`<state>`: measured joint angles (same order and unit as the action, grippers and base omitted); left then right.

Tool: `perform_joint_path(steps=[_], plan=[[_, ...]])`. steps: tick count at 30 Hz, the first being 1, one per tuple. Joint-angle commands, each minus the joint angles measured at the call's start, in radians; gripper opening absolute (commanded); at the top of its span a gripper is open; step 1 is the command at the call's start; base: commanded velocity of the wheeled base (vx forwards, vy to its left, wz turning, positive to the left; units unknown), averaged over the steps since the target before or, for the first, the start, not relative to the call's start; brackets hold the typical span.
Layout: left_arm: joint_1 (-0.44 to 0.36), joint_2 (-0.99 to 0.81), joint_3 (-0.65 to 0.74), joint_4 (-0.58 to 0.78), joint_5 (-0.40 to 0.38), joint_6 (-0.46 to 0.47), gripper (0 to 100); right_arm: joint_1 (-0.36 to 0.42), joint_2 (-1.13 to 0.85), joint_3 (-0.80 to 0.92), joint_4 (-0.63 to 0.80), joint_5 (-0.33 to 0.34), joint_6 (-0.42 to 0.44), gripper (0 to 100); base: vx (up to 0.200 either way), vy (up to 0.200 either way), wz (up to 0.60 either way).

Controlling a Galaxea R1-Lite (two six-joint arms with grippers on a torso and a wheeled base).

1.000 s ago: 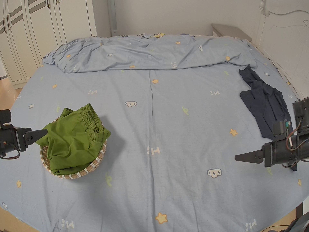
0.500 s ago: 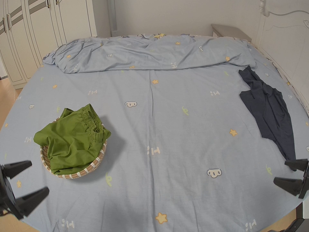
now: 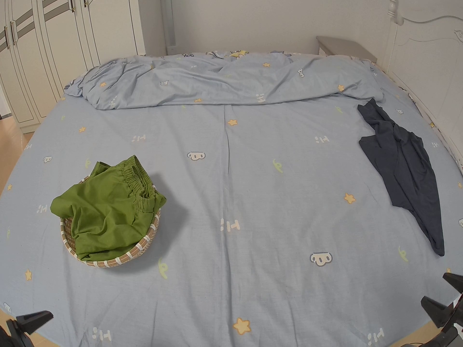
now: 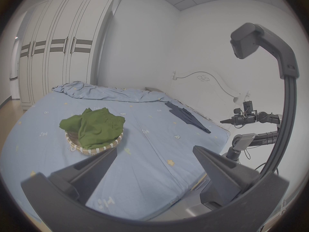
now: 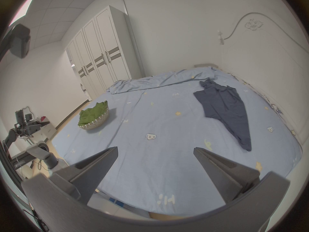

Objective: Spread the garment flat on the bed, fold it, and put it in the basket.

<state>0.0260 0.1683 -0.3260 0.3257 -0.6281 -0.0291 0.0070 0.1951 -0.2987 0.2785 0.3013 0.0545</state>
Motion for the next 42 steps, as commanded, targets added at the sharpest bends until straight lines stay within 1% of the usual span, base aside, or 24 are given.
perform_joint_path(steps=[1, 2, 4, 5, 7, 8, 11, 12, 13, 14, 15, 16, 18, 21, 22, 24, 25, 28, 31, 32, 33, 34, 37, 42], plan=[[-0.029, -0.167, 0.133, 0.018, -0.007, 0.008, 100, -0.009, -0.169, 0.145, -0.002, -0.073, -0.015, 100, 0.000, 0.000, 0.00], [-0.027, -0.167, 0.145, 0.018, -0.009, 0.023, 100, -0.007, -0.183, 0.153, -0.018, -0.111, -0.001, 100, 0.000, 0.000, 0.00], [-0.027, -0.167, 0.146, 0.016, -0.004, 0.025, 100, -0.007, -0.183, 0.156, -0.032, -0.117, 0.015, 100, 0.000, 0.000, 0.00], [-0.027, -0.167, 0.150, 0.009, 0.016, 0.031, 100, -0.007, -0.183, 0.162, -0.044, -0.129, 0.039, 100, 0.000, 0.000, 0.00], [-0.027, -0.167, 0.151, 0.006, 0.080, 0.031, 100, -0.007, -0.183, 0.167, -0.050, -0.151, 0.039, 100, 0.000, 0.000, 0.00], [-0.027, -0.167, 0.153, 0.004, 0.139, 0.031, 100, -0.007, -0.183, 0.170, -0.056, -0.169, 0.039, 100, 0.000, 0.000, 0.00], [-0.027, -0.167, 0.157, -0.007, 0.424, 0.018, 100, -0.007, -0.183, 0.197, -0.113, -0.245, 0.039, 100, 0.000, 0.000, 0.00], [-0.027, -0.167, 0.160, -0.010, 0.467, 0.017, 100, -0.007, -0.183, 0.205, -0.128, -0.257, 0.039, 100, 0.000, 0.000, 0.00], [-0.027, -0.167, 0.173, -0.033, 0.594, 0.011, 100, -0.007, -0.183, 0.236, -0.194, -0.307, 0.036, 100, 0.000, 0.000, 0.00], [-0.027, -0.168, 0.180, -0.048, 0.637, 0.008, 100, -0.009, -0.183, 0.250, -0.223, -0.335, 0.033, 100, 0.000, 0.000, 0.00], [-0.027, -0.167, 0.205, -0.100, 0.706, -0.009, 100, -0.009, -0.183, 0.282, -0.295, -0.404, 0.021, 100, 0.000, 0.000, 0.00], [-0.027, -0.167, 0.223, -0.140, 0.731, -0.023, 100, -0.009, -0.181, 0.299, -0.323, -0.439, 0.005, 100, 0.000, 0.000, 0.00], [-0.027, -0.168, 0.281, -0.252, 0.735, -0.051, 100, -0.009, -0.181, 0.299, -0.323, -0.490, -0.013, 100, 0.000, 0.000, 0.00], [-0.027, -0.168, 0.281, -0.252, 0.735, -0.051, 100, -0.009, -0.181, 0.299, -0.323, -0.490, -0.013, 100, 0.000, 0.000, 0.00], [-0.027, -0.168, 0.317, -0.343, 0.712, -0.031, 100, -0.009, -0.181, 0.299, -0.321, -0.488, -0.022, 100, 0.000, 0.000, 0.00], [-0.027, -0.168, 0.326, -0.336, 0.651, 0.031, 100, -0.009, -0.181, 0.299, -0.321, -0.485, -0.044, 100, 0.000, 0.000, 0.00], [-0.027, -0.168, 0.326, -0.332, 0.639, 0.046, 100, -0.009, -0.181, 0.299, -0.323, -0.484, -0.062, 100, 0.000, 0.000, 0.00], [-0.027, -0.168, 0.326, -0.330, 0.645, 0.031, 100, -0.009, -0.181, 0.299, -0.323, -0.482, -0.087, 100, 0.000, 0.000, 0.00], [-0.027, -0.168, 0.326, -0.330, 0.648, 0.023, 100, -0.009, -0.181, 0.297, -0.323, -0.478, -0.148, 100, 0.000, 0.000, 0.00], [-0.027, -0.168, 0.326, -0.330, 0.648, 0.023, 100, -0.009, -0.181, 0.297, -0.323, -0.478, -0.153, 100, 0.000, 0.000, 0.00], [-0.027, -0.168, 0.326, -0.330, 0.646, 0.026, 100, -0.009, -0.181, 0.297, -0.325, -0.458, -0.191, 100, 0.000, 0.000, 0.00], [-0.027, -0.168, 0.326, -0.330, 0.637, 0.031, 100, -0.009, -0.181, 0.297, -0.328, -0.419, -0.212, 100, 0.000, 0.000, 0.00], [-0.027, -0.168, 0.326, -0.330, 0.639, 0.028, 100, -0.009, -0.181, 0.297, -0.326, -0.375, -0.197, 100, 0.000, 0.000, 0.00], [-0.027, -0.168, 0.326, -0.332, 0.640, 0.023, 100, -0.010, -0.181, 0.291, -0.294, -0.363, -0.147, 100, 0.000, 0.000, 0.00]])
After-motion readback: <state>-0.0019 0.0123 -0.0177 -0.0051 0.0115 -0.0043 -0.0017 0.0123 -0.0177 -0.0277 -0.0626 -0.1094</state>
